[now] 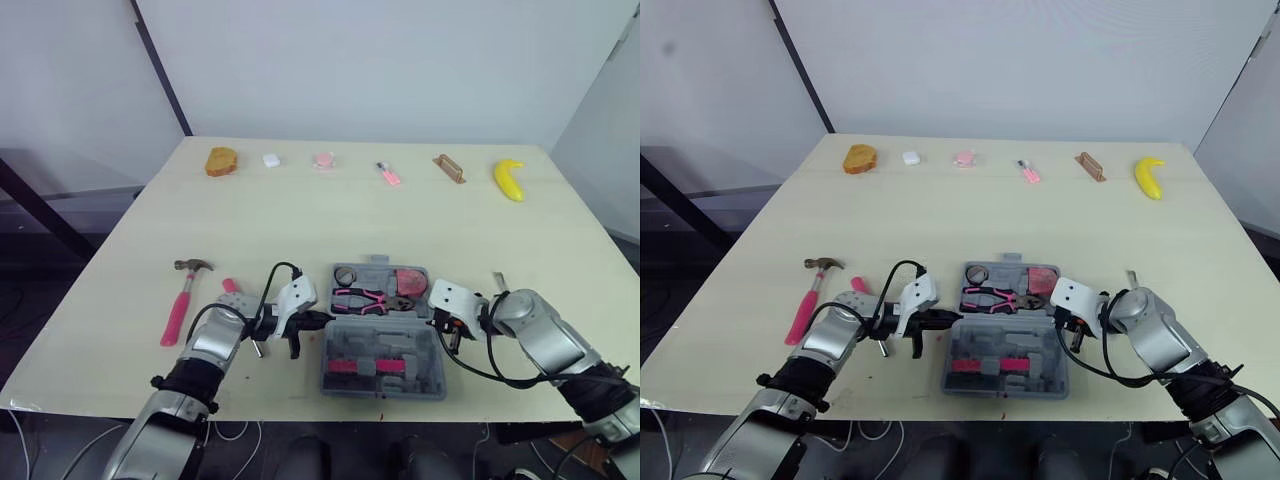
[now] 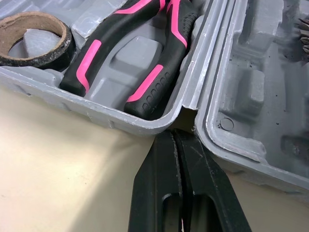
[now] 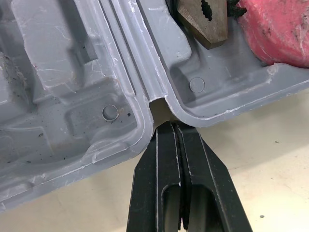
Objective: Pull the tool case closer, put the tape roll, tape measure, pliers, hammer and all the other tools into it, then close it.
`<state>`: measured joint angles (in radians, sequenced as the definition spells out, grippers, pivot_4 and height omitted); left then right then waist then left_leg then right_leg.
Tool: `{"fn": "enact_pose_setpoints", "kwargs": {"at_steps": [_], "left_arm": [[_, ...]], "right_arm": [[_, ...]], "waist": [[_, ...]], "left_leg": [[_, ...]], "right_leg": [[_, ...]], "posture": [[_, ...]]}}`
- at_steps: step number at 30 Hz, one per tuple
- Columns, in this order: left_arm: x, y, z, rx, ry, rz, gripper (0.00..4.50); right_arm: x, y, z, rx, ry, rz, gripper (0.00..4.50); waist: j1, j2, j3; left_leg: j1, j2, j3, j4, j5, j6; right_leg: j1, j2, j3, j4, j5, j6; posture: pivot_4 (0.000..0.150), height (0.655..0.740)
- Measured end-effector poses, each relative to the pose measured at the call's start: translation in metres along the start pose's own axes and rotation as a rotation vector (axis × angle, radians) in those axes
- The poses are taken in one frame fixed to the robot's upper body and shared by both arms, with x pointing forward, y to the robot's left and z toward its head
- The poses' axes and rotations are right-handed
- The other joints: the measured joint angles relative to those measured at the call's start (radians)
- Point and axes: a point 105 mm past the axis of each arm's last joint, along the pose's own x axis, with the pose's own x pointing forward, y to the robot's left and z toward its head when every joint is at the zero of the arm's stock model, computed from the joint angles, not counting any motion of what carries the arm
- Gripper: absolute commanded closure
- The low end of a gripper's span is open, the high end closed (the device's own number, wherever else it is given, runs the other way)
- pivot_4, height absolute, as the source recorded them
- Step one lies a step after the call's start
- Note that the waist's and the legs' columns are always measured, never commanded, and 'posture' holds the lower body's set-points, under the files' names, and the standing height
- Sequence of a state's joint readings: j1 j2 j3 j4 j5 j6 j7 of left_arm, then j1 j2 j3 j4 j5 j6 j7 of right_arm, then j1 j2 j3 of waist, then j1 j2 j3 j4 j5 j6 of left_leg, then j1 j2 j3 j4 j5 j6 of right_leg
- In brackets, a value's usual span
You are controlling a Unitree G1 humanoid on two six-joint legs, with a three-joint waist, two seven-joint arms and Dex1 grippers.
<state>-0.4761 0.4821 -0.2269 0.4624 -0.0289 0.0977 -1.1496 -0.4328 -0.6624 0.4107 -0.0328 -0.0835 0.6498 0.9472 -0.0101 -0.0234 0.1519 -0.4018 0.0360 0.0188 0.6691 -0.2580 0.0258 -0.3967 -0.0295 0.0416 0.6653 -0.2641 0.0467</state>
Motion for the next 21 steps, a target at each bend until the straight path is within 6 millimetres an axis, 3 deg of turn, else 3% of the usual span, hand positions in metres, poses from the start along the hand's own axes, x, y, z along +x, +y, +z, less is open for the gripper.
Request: {"fn": "enact_pose_setpoints", "kwargs": {"at_steps": [21], "left_arm": [[0.0018, 0.0006, 0.0007, 0.009, -0.005, 0.003, 4.42]], "right_arm": [[0.0006, -0.0050, 0.0000, -0.008, -0.004, -0.027, 4.50]], "waist": [[0.001, 0.000, 0.000]], "left_leg": [[0.000, 0.000, 0.000, 0.000, 0.000, 0.000]], "right_leg": [[0.000, 0.000, 0.000, 0.000, 0.000, 0.000]], "posture": [[0.150, 0.7400]]}}
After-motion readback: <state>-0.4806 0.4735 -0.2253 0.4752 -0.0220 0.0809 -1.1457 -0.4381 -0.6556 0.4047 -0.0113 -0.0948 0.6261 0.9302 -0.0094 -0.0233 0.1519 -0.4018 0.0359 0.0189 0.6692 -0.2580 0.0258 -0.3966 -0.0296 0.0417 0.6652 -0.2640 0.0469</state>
